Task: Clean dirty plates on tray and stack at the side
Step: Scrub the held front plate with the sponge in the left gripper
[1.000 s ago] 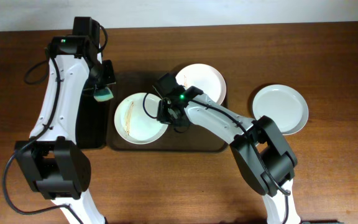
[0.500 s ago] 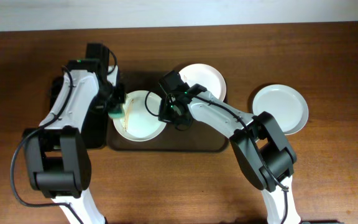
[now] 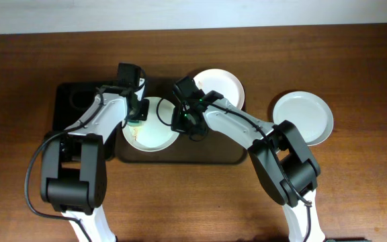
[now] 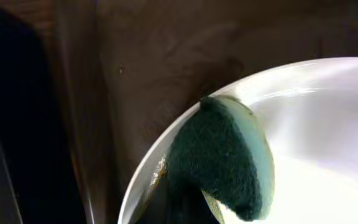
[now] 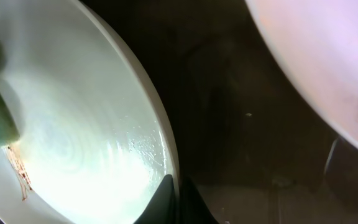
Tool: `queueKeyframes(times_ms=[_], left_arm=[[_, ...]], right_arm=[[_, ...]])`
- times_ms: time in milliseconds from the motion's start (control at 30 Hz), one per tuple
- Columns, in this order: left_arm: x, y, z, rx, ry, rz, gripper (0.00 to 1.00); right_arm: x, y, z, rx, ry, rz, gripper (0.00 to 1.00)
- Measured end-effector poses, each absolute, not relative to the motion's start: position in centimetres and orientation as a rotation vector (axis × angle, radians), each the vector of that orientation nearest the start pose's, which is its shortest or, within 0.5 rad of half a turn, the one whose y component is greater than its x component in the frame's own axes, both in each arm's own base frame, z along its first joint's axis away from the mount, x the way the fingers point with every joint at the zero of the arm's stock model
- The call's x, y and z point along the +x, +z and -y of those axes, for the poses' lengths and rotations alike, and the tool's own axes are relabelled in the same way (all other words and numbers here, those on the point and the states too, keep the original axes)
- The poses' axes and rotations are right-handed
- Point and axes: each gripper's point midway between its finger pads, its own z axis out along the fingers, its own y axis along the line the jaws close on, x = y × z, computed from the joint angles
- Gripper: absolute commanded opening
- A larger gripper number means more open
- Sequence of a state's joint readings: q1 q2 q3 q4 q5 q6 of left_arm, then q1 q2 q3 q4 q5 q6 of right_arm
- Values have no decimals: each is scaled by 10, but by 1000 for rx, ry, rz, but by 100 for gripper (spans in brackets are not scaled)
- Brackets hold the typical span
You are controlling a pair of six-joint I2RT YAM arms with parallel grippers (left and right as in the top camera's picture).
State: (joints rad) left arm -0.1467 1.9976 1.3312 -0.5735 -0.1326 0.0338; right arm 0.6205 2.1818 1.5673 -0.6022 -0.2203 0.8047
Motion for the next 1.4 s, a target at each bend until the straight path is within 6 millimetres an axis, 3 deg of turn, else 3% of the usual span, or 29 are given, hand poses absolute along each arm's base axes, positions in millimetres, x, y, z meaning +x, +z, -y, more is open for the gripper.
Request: queueKeyframes(times_ms=[100,200,333,367,567,700,933,1033,1133,1233,1300,1400], left_arm=[[433,15,45,229,139,-2809,1],[398,10,40,252,153,-2961,0],[383,8,50,385,19,-3016,1],[385,8,55,404,-32,-3001,1],[445,18,86,451,-157,-2712,0],[453,18,73,303,-40,-2714,1],[373,8,57,248,3,-3071,1],[346,9,66,401,-124,-3160,0],[334,10,72,525,-197,-3178,0],[347,7,73,592,-192,-3105,0],[374,7,74,546,-153,-3002,0],[392,5,73,450,-108,-2916,1]], right_arm=[[377,11,-316,213,597,-2952,4],[375,11,-316,180,598,-2958,4],[374,10,-316,168,597,-2961,4],[374,10,-315,169,593,-2965,4],[378,10,-312,205,592,-2959,4],[379,9,-312,206,595,-2955,4],[372,9,-316,141,605,-2974,4],[372,9,-316,140,608,-2974,4],[372,9,-316,136,608,-2975,4],[373,8,-315,142,596,-2970,4],[378,8,-311,169,589,-2959,4],[380,8,-311,199,587,-2951,4]])
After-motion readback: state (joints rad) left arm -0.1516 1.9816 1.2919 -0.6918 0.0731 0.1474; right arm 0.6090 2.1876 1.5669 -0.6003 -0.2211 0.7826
